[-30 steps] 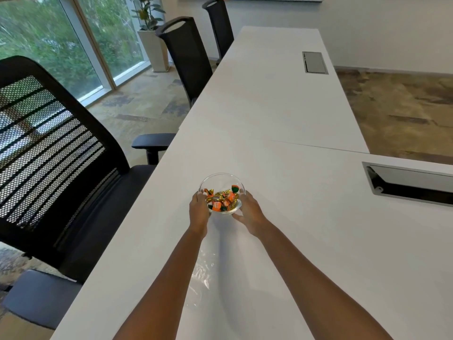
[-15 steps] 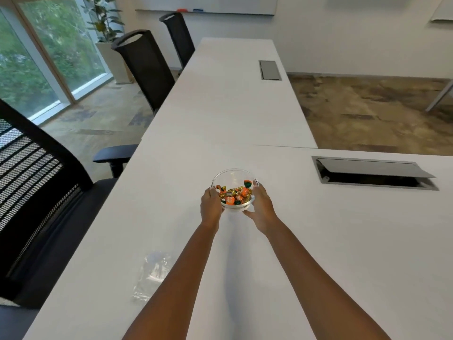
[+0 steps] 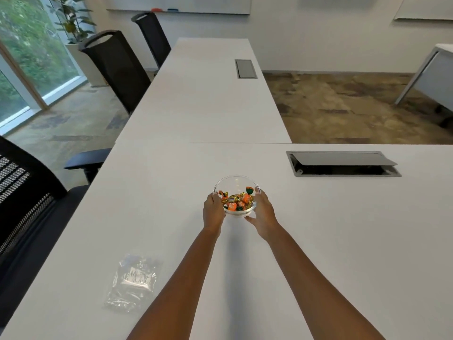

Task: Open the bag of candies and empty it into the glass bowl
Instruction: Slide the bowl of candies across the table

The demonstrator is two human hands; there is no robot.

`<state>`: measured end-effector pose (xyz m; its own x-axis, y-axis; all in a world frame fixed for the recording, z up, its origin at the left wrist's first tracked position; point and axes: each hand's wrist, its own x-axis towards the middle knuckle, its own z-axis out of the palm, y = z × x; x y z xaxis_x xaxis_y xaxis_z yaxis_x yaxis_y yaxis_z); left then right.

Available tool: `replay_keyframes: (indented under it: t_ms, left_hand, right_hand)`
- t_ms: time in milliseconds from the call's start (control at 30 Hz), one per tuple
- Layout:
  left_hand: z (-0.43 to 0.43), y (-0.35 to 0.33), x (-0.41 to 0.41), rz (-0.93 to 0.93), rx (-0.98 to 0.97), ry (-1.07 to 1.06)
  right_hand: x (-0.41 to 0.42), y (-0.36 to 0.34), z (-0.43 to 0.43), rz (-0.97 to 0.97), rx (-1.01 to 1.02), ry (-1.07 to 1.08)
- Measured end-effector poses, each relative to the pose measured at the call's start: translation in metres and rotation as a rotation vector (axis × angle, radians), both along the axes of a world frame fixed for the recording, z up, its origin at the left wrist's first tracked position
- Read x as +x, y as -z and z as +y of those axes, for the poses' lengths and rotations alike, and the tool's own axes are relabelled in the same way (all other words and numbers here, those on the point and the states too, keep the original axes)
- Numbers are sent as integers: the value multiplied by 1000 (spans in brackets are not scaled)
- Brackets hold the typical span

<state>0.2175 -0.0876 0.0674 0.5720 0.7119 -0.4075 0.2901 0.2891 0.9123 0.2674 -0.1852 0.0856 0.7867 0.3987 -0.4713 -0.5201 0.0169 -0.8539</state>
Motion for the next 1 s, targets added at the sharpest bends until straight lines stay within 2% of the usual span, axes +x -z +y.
replay_keyframes:
  t_ms: [400,1000]
  left_hand:
    - [-23,29,-10,62,-13,15]
    - [-31,48,-8,54,-17,33]
  right_hand:
    - [-6,36,-18,19,-27,-23]
    - [-1,58,-24,16,-45,-5]
